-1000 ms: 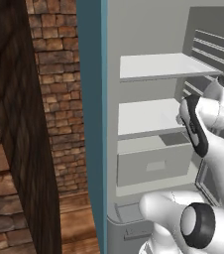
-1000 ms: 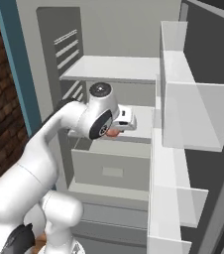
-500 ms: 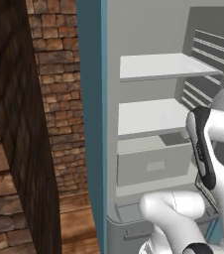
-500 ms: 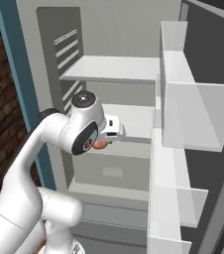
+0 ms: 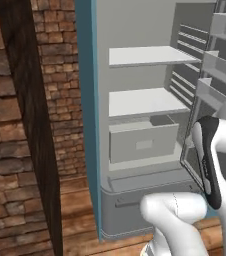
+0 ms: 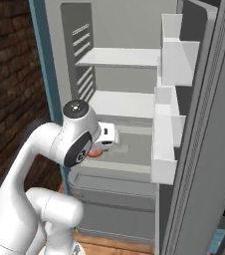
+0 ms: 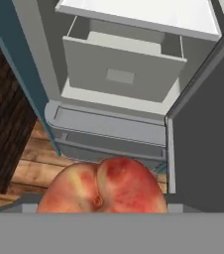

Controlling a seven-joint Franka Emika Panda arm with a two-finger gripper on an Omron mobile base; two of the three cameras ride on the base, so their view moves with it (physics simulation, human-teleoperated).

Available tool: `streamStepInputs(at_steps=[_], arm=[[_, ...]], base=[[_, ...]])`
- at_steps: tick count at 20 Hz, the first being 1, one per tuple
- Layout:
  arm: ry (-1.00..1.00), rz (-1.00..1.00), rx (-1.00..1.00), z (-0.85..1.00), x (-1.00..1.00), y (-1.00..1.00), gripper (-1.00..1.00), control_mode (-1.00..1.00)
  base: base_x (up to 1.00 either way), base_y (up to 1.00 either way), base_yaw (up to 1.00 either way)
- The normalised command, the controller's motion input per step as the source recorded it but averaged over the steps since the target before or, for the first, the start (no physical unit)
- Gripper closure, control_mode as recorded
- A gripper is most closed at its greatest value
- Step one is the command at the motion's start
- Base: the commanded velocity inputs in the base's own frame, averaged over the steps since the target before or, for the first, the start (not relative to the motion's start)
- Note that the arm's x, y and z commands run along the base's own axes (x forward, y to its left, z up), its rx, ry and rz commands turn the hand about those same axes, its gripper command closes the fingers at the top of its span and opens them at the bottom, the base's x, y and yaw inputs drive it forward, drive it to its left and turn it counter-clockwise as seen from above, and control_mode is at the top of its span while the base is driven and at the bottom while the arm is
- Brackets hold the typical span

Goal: Retrieve the pear and peach from the fridge and place them into the bowl on the dining table.

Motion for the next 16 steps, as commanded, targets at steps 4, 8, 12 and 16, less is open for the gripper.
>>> streamStepInputs(at_steps=[4, 8, 12, 16], arm=[[0.0, 0.0, 0.0, 0.0, 0.0, 0.0, 1.0, 1.0], [0.0, 0.0, 0.0, 0.0, 0.0, 0.0, 1.0, 1.0], [0.0, 0.0, 0.0, 0.0, 0.0, 0.0, 1.0, 1.0], [0.0, 0.0, 0.0, 0.0, 0.0, 0.0, 1.0, 1.0]], base=[[-1.0, 0.0, -0.13], [-1.0, 0.0, -0.34], [-1.0, 0.0, -0.44], [-1.0, 0.0, -0.48]])
